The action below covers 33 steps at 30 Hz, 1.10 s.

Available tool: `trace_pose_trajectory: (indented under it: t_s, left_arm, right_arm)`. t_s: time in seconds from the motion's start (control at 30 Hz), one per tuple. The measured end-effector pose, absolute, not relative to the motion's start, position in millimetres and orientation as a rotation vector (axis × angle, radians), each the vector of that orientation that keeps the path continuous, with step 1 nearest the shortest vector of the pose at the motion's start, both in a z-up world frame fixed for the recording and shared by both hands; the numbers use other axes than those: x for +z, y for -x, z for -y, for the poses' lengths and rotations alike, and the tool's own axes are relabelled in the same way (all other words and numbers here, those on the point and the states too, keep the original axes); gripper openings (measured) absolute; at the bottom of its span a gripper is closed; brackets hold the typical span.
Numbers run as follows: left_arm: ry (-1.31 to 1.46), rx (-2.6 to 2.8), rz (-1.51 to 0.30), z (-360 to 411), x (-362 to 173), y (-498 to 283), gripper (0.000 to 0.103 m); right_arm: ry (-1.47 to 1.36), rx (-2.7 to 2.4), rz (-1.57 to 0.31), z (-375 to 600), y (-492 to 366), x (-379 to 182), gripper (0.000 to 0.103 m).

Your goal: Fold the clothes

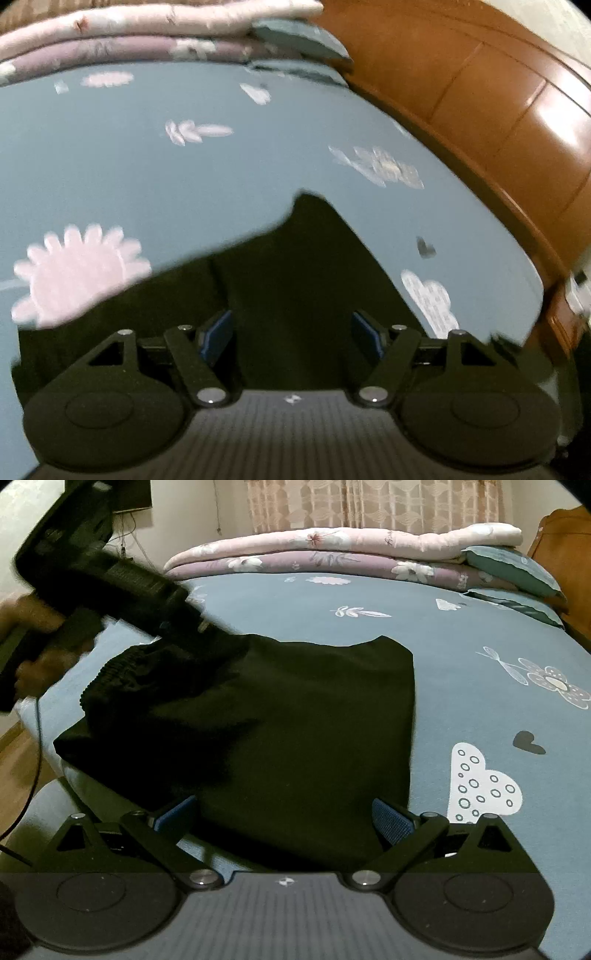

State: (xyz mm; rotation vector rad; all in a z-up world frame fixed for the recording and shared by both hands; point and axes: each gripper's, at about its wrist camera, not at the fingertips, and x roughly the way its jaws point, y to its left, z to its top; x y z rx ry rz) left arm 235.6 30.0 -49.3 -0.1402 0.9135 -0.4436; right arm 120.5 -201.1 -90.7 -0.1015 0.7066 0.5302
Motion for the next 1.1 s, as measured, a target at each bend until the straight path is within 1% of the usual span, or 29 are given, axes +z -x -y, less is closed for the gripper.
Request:
trace_pose_trajectory:
  t_s: [0.17, 0.23, 0.33, 0.4, 0.57, 0.7, 0.77, 0.87, 0.97, 1.1]
  left_arm:
    - [0.182, -0.357, -0.958, -42, -74, -270, 0.069]
    - [0.176, -0.388, -0.916, -46, -81, -263, 0.070]
    - [0.167, -0.384, -0.920, -49, -77, -260, 0.070]
    - [0.174, -0.345, -0.932, -45, -65, -259, 0.069]
    - [0.149, -0.472, -0.863, -24, -42, -236, 0.071]
    - [0.137, -0.449, -0.935, -21, -68, -235, 0.070]
    - [0.166, -0.447, -0.923, -26, -74, -235, 0.070]
    - [0.178, -0.443, -0.931, -30, -63, -230, 0.070]
    - [0.166, -0.424, -0.882, -38, -51, -224, 0.071]
    - [0.194, -0.335, -0.904, -61, -60, -230, 0.071]
  right_arm:
    - [0.099, 0.525, -0.707, 205, -117, -90, 0.102]
    - [0.096, 0.521, -0.706, 209, -116, -90, 0.102]
    - [0.081, 0.516, -0.706, 213, -118, -90, 0.102]
    - [0.077, 0.509, -0.692, 214, -118, -87, 0.102]
    - [0.076, 0.513, -0.668, 214, -117, -81, 0.102]
    - [0.080, 0.512, -0.669, 213, -117, -80, 0.102]
    - [0.089, 0.510, -0.670, 211, -116, -80, 0.102]
    - [0.091, 0.509, -0.663, 212, -114, -77, 0.102]
    - [0.085, 0.504, -0.658, 213, -114, -76, 0.102]
    - [0.095, 0.507, -0.657, 210, -113, -75, 0.102]
